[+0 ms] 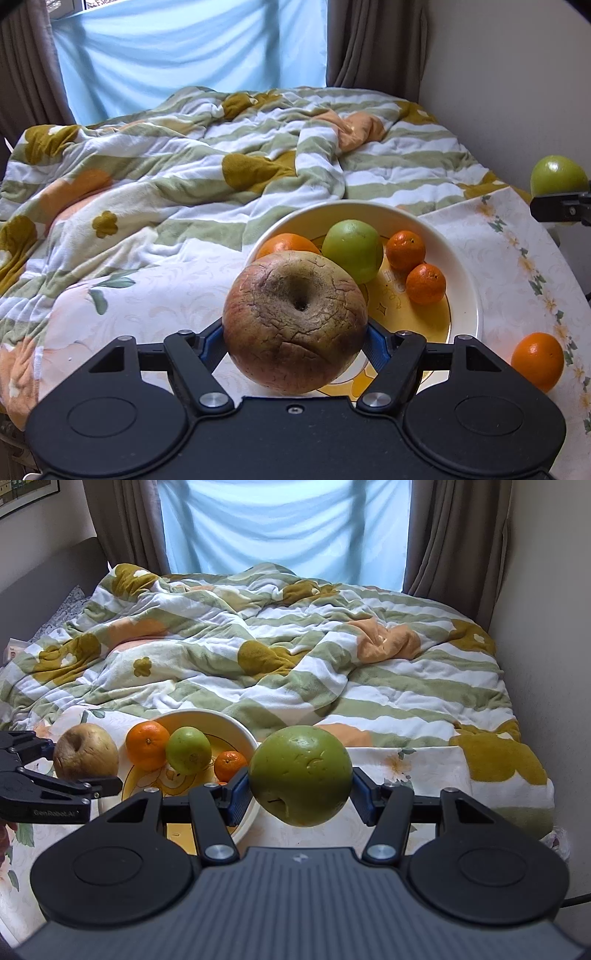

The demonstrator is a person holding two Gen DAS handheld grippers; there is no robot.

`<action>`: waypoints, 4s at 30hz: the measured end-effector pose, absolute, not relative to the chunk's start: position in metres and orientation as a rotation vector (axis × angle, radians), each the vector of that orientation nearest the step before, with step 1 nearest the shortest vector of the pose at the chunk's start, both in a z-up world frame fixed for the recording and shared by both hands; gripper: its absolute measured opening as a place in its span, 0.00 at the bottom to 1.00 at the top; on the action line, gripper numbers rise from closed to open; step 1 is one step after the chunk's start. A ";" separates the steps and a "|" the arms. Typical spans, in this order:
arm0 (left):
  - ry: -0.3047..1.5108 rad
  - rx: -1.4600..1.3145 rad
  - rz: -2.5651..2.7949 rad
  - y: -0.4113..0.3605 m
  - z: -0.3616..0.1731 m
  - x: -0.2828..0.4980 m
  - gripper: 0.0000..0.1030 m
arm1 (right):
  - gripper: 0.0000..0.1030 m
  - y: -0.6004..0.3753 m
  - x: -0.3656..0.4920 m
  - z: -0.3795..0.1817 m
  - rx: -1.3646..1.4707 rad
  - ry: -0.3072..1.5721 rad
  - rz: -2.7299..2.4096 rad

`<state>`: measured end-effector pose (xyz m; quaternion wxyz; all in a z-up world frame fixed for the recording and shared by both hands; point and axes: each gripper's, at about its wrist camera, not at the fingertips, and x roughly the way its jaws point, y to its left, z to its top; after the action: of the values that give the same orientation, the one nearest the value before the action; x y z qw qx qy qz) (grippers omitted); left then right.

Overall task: Organize fruits
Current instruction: 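Carry the wrinkled apple into the white bowl and open the left gripper, then lower the green apple into the white bowl and open the right gripper, then move the left gripper to the kiwi while the right gripper approaches a red cherry tomato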

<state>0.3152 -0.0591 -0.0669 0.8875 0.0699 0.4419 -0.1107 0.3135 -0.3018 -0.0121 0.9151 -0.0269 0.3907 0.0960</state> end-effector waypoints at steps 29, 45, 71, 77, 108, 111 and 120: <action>0.868 0.190 -0.223 -0.062 -0.054 0.301 0.99 | 0.69 -0.264 0.338 -0.020 -0.075 0.831 0.286; 0.851 0.117 -0.161 -0.027 -0.033 0.276 0.99 | 0.69 -0.203 0.360 -0.056 -0.016 0.909 0.374; 0.810 0.075 -0.155 -0.026 -0.019 0.247 1.00 | 1.00 -0.226 0.350 -0.046 0.108 0.845 0.274; 0.764 0.097 -0.146 -0.033 0.001 0.218 1.00 | 1.00 -0.238 0.324 -0.020 0.092 0.796 0.259; 0.791 0.253 -0.464 -0.044 0.005 0.156 1.00 | 1.00 -0.273 0.107 -0.004 0.094 0.856 0.000; 0.823 0.270 -0.526 -0.047 -0.010 0.164 1.00 | 1.00 -0.270 0.092 -0.025 0.131 0.879 -0.052; 0.865 0.379 -0.668 -0.079 -0.059 0.184 0.98 | 1.00 -0.251 0.078 -0.075 0.177 0.934 -0.169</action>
<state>0.1837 -0.0788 -0.0589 0.8375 0.1790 0.4087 -0.3156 0.0782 -0.2513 -0.0753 0.8858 0.0852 0.4489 -0.0813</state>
